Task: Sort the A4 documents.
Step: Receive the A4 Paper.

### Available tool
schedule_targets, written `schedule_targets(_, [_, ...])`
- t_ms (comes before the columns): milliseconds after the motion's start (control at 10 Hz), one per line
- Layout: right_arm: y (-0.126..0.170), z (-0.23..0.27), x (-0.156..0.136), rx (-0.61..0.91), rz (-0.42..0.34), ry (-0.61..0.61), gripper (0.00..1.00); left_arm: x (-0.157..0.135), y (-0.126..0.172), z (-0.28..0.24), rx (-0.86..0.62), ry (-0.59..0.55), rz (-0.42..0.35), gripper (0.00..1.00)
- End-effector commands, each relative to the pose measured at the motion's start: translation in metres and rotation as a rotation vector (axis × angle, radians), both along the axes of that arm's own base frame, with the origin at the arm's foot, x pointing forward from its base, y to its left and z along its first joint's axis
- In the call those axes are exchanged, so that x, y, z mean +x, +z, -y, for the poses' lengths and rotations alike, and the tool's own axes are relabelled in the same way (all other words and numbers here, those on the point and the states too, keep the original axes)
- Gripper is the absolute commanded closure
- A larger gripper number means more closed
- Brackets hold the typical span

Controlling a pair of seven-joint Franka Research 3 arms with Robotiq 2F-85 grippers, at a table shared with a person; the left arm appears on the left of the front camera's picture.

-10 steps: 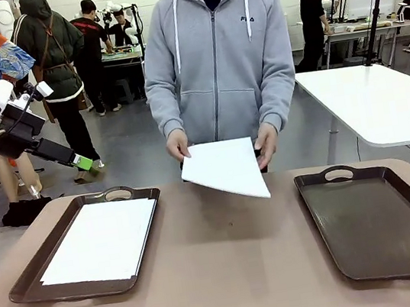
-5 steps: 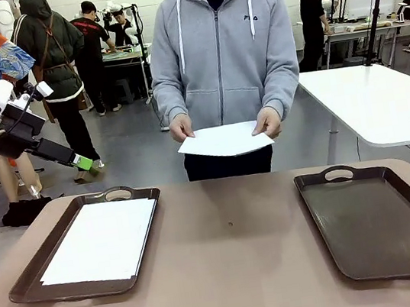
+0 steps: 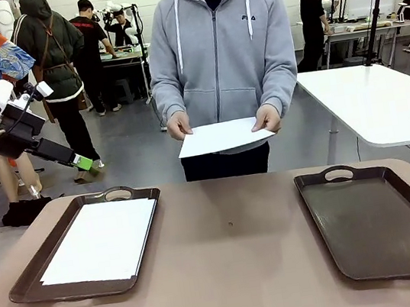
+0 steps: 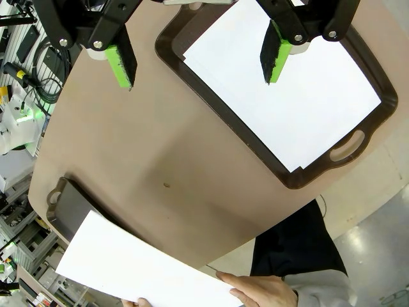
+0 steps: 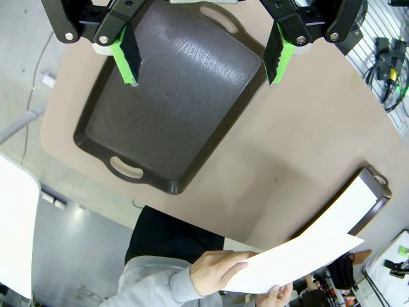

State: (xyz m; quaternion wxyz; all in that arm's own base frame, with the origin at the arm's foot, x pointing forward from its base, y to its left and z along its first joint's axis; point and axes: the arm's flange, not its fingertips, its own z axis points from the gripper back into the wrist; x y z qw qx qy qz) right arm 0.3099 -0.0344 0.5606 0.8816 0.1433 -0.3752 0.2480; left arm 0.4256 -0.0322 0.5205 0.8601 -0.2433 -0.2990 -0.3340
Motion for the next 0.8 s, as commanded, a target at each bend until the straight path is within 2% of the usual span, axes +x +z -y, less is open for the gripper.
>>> schedule_targets(0, [-0.0019,-0.0001,0.0011,0.012,-0.003,0.01,0.0,-0.0001,0.0,-0.0004,0.0,0.0,0.0,0.0])
schedule_targets(700, [-0.0019,-0.0001,0.0011,0.012,-0.003,0.01,0.0,-0.0001,0.0,-0.0004,0.0,0.0,0.0,0.0])
